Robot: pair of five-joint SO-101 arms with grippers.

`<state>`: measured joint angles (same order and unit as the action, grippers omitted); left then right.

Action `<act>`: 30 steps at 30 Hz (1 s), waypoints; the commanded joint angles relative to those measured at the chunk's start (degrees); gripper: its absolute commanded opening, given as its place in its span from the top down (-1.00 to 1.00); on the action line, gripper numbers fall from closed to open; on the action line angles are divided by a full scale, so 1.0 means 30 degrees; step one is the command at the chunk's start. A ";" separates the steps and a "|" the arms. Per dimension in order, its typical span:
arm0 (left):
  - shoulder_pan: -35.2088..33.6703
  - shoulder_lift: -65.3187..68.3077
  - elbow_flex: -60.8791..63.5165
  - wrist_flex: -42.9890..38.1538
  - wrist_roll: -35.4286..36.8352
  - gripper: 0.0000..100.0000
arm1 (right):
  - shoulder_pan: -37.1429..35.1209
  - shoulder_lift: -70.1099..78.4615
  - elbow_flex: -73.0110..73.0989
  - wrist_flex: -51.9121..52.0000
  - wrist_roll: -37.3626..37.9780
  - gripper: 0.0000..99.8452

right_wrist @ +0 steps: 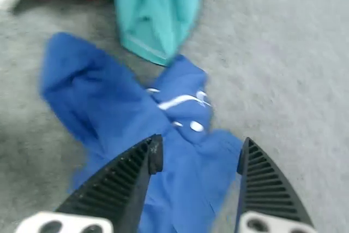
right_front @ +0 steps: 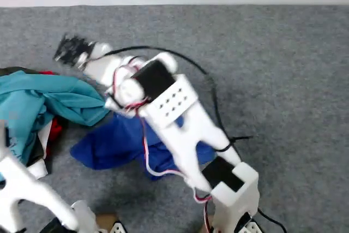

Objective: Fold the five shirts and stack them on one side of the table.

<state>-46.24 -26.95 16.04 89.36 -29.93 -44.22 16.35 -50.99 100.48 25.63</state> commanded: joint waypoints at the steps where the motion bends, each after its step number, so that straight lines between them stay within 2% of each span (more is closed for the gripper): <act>1: 0.4073 -0.0088 -0.0015 0.0645 -0.0059 0.84 | 0.2505 -0.1685 0.0117 0.0806 -0.0205 0.54; 4: 0.6623 -0.0088 0.1158 0.0586 -0.0029 0.74 | 0.4176 -0.1861 0.1612 0.0806 -0.0234 0.54; 7: 0.7619 -0.0088 0.1978 0.0557 -0.0029 0.74 | 0.5289 -0.1070 0.3136 0.0718 -0.0176 0.53; 13: 0.7062 -0.0088 0.3912 0.0498 -0.0205 0.73 | 0.6491 0.2564 0.3399 -0.1216 -0.0264 0.53; 20: 0.7004 -0.0088 0.7868 -0.2842 -0.0791 0.73 | 0.7018 0.6549 0.3399 -0.5114 -0.0176 0.53; 30: 0.6974 -0.0088 1.1648 -0.6652 -0.1260 0.73 | 0.7018 1.0652 0.3399 -0.8864 -0.0176 0.53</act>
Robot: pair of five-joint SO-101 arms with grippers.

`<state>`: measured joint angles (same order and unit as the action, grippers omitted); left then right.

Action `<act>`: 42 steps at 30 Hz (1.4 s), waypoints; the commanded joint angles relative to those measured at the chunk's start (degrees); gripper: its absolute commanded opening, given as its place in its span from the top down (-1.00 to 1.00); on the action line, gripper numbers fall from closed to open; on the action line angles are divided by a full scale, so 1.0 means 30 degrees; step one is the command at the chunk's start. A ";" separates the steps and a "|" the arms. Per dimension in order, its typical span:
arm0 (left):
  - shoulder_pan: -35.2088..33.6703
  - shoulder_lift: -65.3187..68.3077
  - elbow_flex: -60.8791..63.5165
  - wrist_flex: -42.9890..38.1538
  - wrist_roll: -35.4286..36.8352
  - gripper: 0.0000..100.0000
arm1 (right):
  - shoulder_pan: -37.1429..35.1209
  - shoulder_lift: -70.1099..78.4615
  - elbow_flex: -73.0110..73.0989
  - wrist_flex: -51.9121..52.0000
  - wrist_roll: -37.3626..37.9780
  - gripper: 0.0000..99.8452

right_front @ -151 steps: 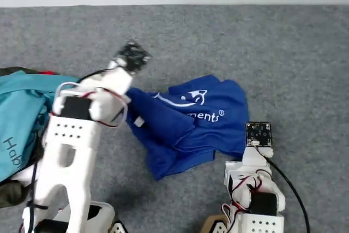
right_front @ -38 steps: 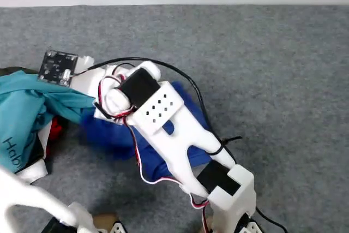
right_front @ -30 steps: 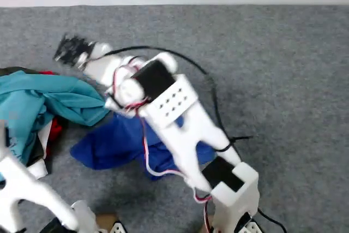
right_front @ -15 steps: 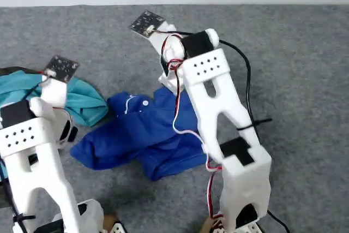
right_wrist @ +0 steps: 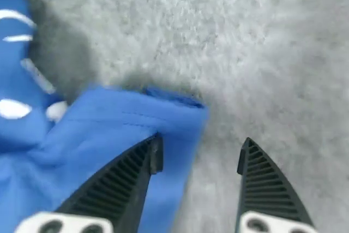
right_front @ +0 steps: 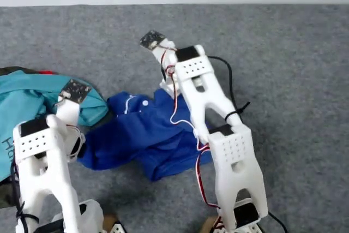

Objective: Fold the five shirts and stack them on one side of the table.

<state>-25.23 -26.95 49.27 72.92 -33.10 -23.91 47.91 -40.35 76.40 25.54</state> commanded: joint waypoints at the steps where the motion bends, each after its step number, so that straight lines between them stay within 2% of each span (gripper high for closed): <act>1: -0.0029 -0.0059 0.0982 -0.1582 -0.0205 0.73 | 0.0249 0.0425 -0.0147 -0.0952 -0.0147 0.53; 6: 0.0000 -0.0059 0.3326 -0.3575 -0.0205 0.76 | 0.0249 0.0952 -0.0176 -0.0689 -0.0117 0.59; 10: 0.0059 -0.0059 0.4381 -0.4542 -0.0879 0.95 | 0.0278 0.0396 -0.0176 -0.0542 0.0703 0.99; 12: 0.0059 -0.0117 0.4147 -0.4513 -0.1612 0.99 | 0.0454 -0.0337 -0.0176 -0.0220 0.1582 0.94; 16: -0.0059 -0.0293 0.2125 -0.3663 -0.1524 0.99 | 0.0454 -0.2183 -0.0176 0.0278 0.2374 0.98; 21: -0.0059 -0.0293 -0.3033 -0.1026 0.0059 0.99 | 0.0484 -0.5084 -0.0176 0.0542 0.2872 0.98; 26: 0.0029 -0.0293 -0.7516 0.0059 0.1026 0.99 | 0.0484 -0.7487 -0.0176 0.0542 0.2872 0.98; 32: 0.0088 -0.0117 -1.0974 -0.0088 0.1788 0.99 | 0.1451 -1.0388 -0.0176 0.0337 0.2872 0.98; 42: 0.0088 -0.0293 -1.4374 -0.2989 0.1846 0.99 | 0.4469 -1.6103 -0.0176 0.0337 0.2872 0.98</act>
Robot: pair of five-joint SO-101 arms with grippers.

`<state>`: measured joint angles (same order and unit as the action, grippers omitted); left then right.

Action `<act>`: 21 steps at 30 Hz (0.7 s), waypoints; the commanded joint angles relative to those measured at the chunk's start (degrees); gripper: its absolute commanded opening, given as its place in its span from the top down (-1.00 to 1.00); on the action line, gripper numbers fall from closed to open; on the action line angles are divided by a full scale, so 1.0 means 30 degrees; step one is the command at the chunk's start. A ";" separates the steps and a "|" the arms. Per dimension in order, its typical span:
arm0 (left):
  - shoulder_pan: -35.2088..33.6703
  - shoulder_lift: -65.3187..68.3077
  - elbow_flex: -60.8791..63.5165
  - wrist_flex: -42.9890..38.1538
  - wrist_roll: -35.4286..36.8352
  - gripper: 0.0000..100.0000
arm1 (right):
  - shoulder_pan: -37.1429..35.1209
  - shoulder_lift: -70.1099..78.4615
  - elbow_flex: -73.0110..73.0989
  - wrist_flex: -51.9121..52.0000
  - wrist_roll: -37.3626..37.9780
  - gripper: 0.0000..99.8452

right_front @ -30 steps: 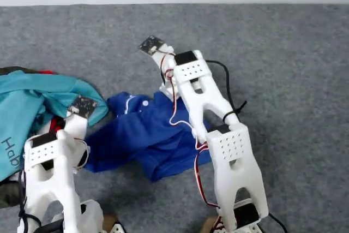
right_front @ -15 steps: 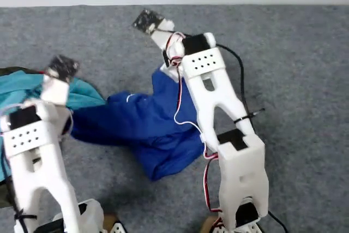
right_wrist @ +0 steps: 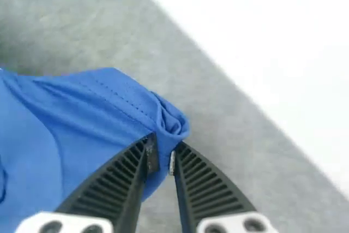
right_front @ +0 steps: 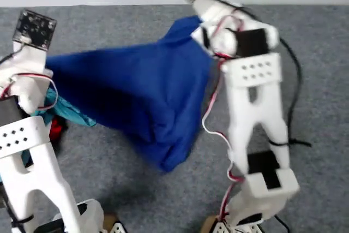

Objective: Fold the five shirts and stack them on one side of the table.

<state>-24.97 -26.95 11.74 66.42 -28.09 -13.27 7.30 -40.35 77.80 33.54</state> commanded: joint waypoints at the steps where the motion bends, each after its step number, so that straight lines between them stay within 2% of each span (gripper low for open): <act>1: 0.0000 -0.0293 -0.2476 -0.0821 0.0176 0.99 | 0.1040 -0.3150 -0.0176 -0.0132 0.0205 0.98; 12: 0.1817 -0.0322 -0.7692 -0.0645 0.0176 0.99 | 0.1187 -0.8337 -0.0088 0.0982 0.0205 0.98; 17: 0.3136 -0.0117 -0.7575 0.2403 0.0147 0.99 | 0.1070 -0.8366 -0.0029 0.3150 0.0205 0.98; 21: 0.5421 0.0440 -0.5729 0.4689 0.0088 0.99 | 0.1128 -0.8161 0.0352 0.4000 0.0205 0.98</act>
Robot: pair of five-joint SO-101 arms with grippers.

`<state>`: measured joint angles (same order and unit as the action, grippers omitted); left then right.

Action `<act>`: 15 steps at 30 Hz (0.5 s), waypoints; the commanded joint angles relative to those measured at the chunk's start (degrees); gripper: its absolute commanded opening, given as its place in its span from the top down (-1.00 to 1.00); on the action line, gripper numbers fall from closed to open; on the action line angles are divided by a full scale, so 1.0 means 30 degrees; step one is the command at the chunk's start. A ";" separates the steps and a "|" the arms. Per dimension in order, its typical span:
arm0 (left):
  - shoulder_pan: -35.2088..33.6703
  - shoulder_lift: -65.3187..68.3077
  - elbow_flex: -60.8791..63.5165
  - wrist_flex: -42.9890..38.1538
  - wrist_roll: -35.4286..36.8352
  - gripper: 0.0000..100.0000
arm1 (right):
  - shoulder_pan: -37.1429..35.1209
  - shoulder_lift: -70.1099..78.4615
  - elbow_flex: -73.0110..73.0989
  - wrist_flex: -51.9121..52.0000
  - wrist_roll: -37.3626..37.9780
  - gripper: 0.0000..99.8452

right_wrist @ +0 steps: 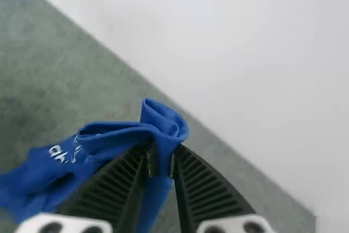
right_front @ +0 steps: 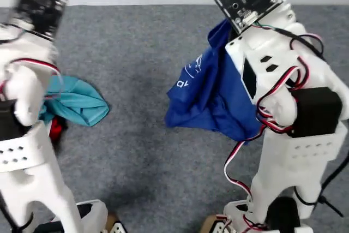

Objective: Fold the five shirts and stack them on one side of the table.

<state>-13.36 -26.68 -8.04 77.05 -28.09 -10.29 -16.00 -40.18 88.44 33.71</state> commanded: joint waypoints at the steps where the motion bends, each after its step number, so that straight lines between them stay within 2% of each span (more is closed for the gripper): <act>1: 0.2051 0.0674 0.1685 0.1231 0.0088 0.99 | 0.0161 -0.0278 0.0469 0.0689 0.0147 0.98; 7: 0.5245 0.3897 0.5407 -0.0410 0.0176 0.97 | 0.0161 0.0747 0.0645 0.1333 0.0147 0.98; 12: 0.7853 0.6945 0.5465 -0.0703 0.0176 0.73 | 0.0161 0.1509 0.0645 0.1333 0.0059 0.98; 15: 0.9319 0.8176 0.5465 -0.1289 0.0176 0.67 | 0.0190 0.1832 0.0645 0.1304 0.0059 0.98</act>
<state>10.46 -3.91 8.22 75.74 -28.09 -10.29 -10.73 -37.89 92.13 33.71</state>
